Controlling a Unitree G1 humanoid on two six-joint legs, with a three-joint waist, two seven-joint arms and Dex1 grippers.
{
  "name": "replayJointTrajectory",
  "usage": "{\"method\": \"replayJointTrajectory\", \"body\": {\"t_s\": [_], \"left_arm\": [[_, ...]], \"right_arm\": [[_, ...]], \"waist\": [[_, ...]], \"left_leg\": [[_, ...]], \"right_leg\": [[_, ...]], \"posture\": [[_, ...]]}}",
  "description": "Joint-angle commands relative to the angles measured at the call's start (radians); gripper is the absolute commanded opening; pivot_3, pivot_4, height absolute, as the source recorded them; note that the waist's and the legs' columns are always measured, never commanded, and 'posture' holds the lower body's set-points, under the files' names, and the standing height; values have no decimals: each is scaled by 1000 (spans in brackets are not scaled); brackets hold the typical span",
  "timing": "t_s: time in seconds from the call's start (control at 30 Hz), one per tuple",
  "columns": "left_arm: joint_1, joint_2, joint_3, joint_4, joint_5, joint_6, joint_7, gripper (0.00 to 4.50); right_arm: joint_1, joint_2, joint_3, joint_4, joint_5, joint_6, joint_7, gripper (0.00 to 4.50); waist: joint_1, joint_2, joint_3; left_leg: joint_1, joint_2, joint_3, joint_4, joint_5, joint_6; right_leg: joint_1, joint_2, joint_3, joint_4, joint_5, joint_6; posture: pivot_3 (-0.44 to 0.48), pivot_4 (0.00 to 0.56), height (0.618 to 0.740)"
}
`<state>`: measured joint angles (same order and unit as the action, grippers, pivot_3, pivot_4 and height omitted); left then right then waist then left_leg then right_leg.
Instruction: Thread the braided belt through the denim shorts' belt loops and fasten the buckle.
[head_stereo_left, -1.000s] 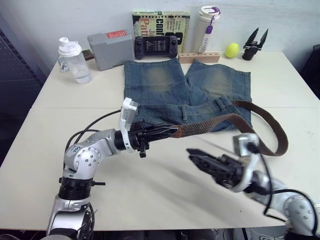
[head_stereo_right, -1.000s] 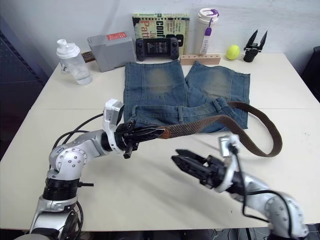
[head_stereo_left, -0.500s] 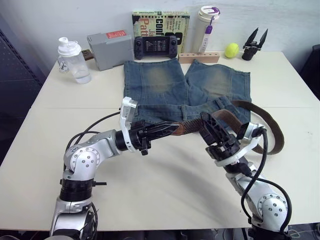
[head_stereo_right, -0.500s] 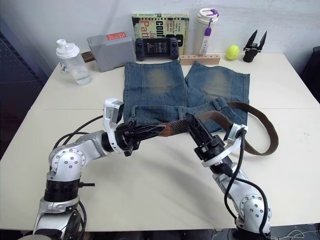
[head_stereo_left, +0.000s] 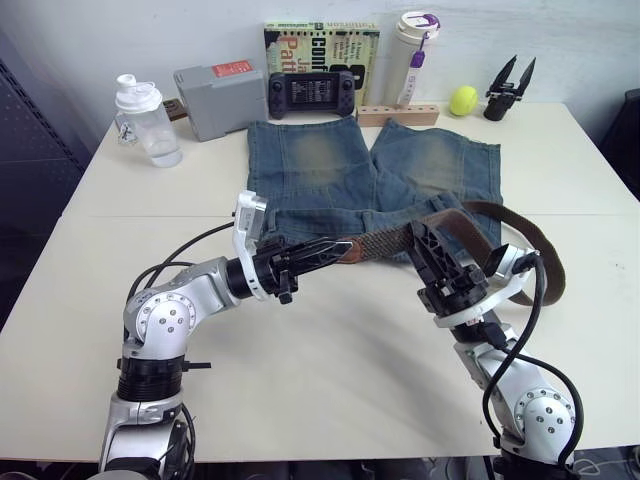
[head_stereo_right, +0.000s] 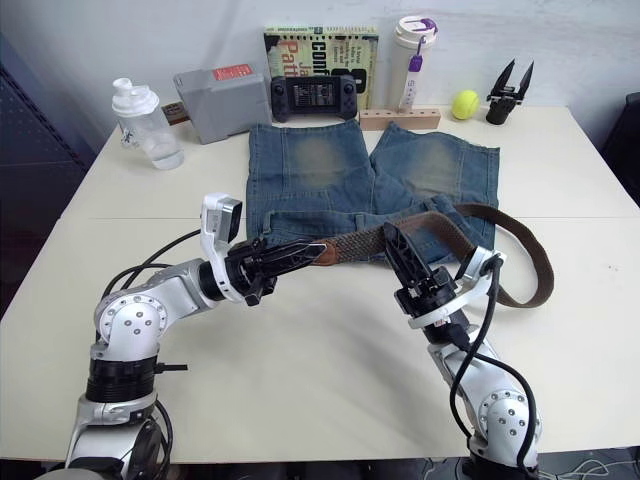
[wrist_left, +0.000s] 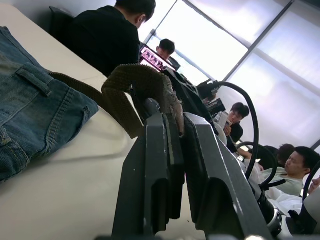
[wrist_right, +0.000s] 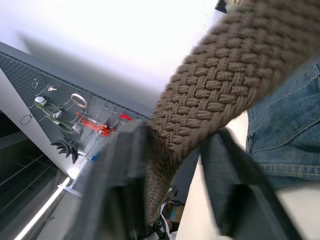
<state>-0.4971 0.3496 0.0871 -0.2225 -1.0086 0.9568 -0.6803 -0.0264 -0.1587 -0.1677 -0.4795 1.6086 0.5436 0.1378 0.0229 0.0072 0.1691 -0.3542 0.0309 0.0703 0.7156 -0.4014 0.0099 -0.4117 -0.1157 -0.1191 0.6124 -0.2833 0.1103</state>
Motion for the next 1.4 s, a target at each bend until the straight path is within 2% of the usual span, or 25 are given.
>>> {"method": "replayJointTrajectory", "body": {"t_s": [0.03, 0.07, 0.17, 0.3, 0.33, 0.4, 0.5, 0.57, 0.67, 0.83, 0.9, 0.93, 1.0, 1.2, 1.4], "left_arm": [[-5, 17, -49, -38, 59, -32, -8, 936], [-4, 28, -65, -44, 80, -49, -27, 1240], [-7, 49, -103, -40, 158, -116, -55, 2526], [-29, 66, -134, 38, 281, -227, -81, 4034], [-34, 83, -166, 65, 353, -302, -108, 4464], [-59, 115, -268, 156, 573, -534, -127, 4464], [-135, 127, -403, 382, 882, -882, -62, 4464], [-191, 112, -450, 535, 1010, -1040, -5, 4464], [-278, 79, -496, 746, 1149, -1185, 90, 4464], [-407, 42, -581, 1050, 1351, -1303, 228, 4464], [-437, 32, -602, 1127, 1399, -1323, 270, 4464], [-446, 31, -612, 1153, 1419, -1339, 286, 4055], [-453, 28, -611, 1182, 1429, -1372, 301, 3605], [-442, 40, -592, 1180, 1420, -1442, 286, 1064], [-360, 92, -531, 1074, 1366, -1518, 251, 1064]], "right_arm": [[1, 5, -11, -34, 16, -15, 8, 0], [0, 4, -17, -36, 21, -18, 8, 0], [-2, 0, -45, -30, 37, -33, 1, 0], [-9, -27, -128, -9, 97, -59, -8, 0], [-8, -41, -159, -2, 116, -65, -8, 0], [-4, -73, -225, 17, 152, -77, -13, 0], [0, -109, -291, 34, 187, -85, -17, 0], [4, -127, -319, 37, 201, -85, -17, 0], [13, -144, -347, 28, 214, -86, -19, 0], [26, -148, -361, -1, 219, -98, -24, 0], [26, -146, -362, -5, 213, -104, -25, 0], [26, -143, -363, -7, 210, -107, -25, 0], [26, -141, -365, -9, 204, -113, -25, 0], [10, -149, -364, 8, 195, -127, -25, 0], [-17, -169, -373, 39, 186, -126, -26, 0]], "waist": [[0, 0, 0], [0, 0, 0], [0, 0, 0], [2, 0, 0], [2, 0, 0], [3, 1, 0], [4, 1, 0], [5, 1, 0], [5, 1, 0], [7, 1, 0], [8, 0, 0], [8, 0, -1], [6, 1, -2], [3, 1, -2], [-4, 2, -3]], "left_leg": [[0, 0, 0, 0, 0, 0], [0, 0, 0, 0, 0, 0], [0, 0, 1, 0, 0, 0], [0, 0, 2, 0, 0, 0], [0, 0, 3, 0, 0, 0], [0, 0, 9, -1, 0, 0], [0, -1, 11, -1, 0, 0], [0, -1, 11, -1, 0, 0], [0, 0, 12, -3, 0, 0], [0, 0, 13, -1, 0, 2], [1, 0, 15, -1, 0, 2], [2, 0, 14, -1, 0, 3], [3, 0, 16, -1, -1, 4], [3, 0, 18, -1, -1, 4], [3, 1, 20, -2, -1, 5]], "right_leg": [[0, 0, 0, 0, 0, 0], [0, 0, 0, 0, 0, 0], [0, 0, 0, 0, 0, 0], [0, 0, 0, -1, 0, 0], [0, 0, 0, -1, 0, 0], [0, 0, 0, -1, 0, 0], [0, 1, 0, -2, 0, 0], [0, 1, 0, -2, 0, 0], [-1, 1, 1, -2, 0, 0], [-1, 0, 1, -1, 1, 2], [0, 0, 2, -1, 1, 2], [0, -1, 2, -1, 1, 2], [1, -1, 3, -1, 2, 3], [-1, -1, 5, 0, 2, 3], [-2, -1, 5, 0, 2, 3]], "posture": [[0, 150, 731], [0, 150, 731], [0, 150, 731], [0, 150, 731], [0, 150, 731], [0, 150, 731], [0, 150, 731], [0, 150, 731], [0, 150, 731], [0, 150, 731], [0, 150, 731], [0, 150, 731], [0, 150, 731], [0, 150, 731], [0, 150, 731]]}}
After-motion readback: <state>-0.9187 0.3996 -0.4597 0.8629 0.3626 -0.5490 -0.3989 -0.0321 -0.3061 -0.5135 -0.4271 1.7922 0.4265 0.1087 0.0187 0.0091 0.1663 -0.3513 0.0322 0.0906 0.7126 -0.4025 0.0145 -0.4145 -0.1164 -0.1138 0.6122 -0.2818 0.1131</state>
